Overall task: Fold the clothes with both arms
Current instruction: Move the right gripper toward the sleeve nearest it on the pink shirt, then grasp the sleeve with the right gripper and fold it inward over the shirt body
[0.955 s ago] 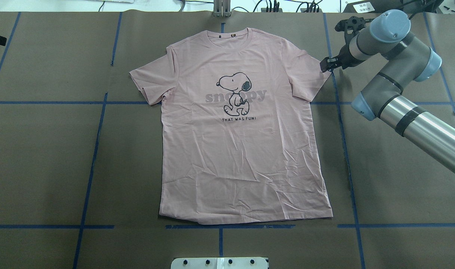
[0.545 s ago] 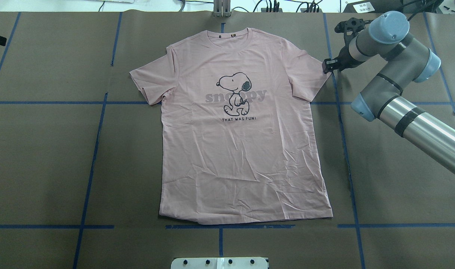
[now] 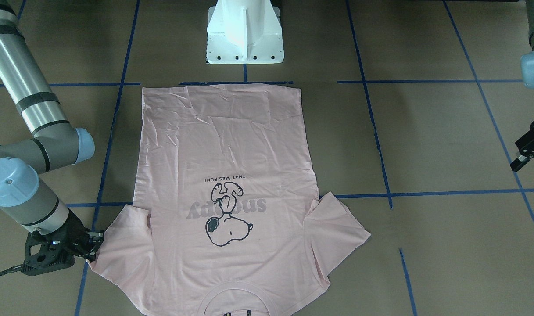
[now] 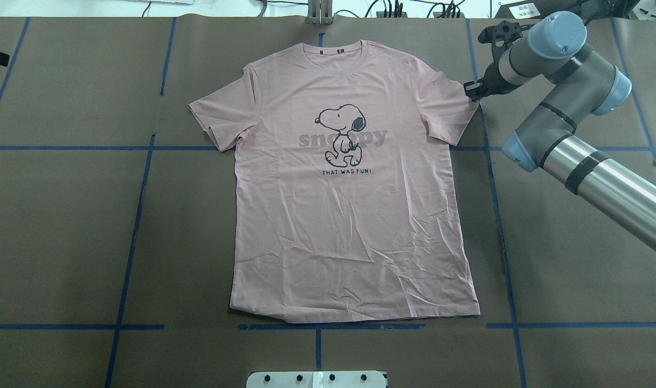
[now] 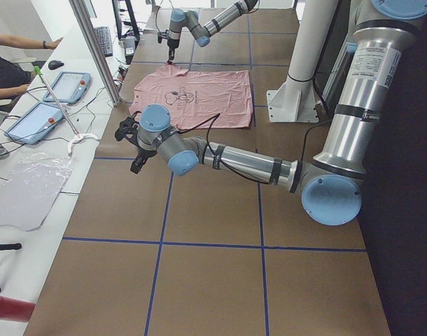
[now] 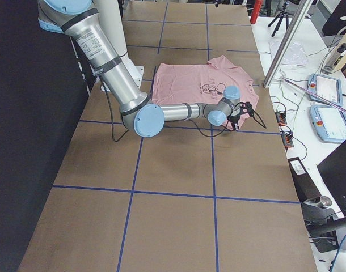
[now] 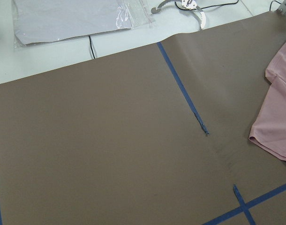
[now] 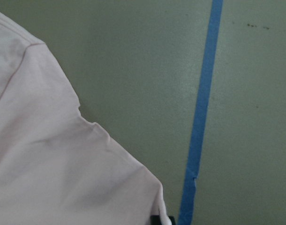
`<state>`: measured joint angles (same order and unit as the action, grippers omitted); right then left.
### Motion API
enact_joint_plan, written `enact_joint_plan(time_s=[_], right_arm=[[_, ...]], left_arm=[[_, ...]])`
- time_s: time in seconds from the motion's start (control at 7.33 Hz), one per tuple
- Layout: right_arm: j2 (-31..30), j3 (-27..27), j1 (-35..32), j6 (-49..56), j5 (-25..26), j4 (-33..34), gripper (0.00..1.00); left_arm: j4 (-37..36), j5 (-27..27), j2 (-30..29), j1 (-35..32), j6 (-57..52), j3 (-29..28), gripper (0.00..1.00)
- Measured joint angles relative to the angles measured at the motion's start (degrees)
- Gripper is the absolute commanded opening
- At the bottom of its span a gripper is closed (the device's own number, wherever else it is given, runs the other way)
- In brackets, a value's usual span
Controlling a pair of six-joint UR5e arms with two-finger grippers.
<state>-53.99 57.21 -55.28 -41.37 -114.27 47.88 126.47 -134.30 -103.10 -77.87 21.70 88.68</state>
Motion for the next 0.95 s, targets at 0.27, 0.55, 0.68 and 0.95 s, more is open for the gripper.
enact_joint_plan(time_s=[0.27, 0.55, 0.68, 0.95], right_arm=[[0.69, 3.10, -0.13, -0.16, -0.06, -0.19, 0.00], [2.84, 6.13, 0.13, -0.60, -0.11, -0.05, 0.00], [4.29, 6.56, 0.97, -0.78, -0.06, 0.05, 0.00], [7.39, 6.45, 4.63, -3.65, 2.56, 0.23, 0.00]], left_arm=[[0.02, 0.00, 0.00, -0.05, -0.05, 0.00, 1.00], [0.08, 0.00, 0.06, -0.08, -0.14, 0.00, 1.00], [0.08, 0.00, 0.07, -0.08, -0.12, 0.00, 1.00], [0.09, 0.00, 0.11, -0.09, 0.01, -0.02, 1.00]])
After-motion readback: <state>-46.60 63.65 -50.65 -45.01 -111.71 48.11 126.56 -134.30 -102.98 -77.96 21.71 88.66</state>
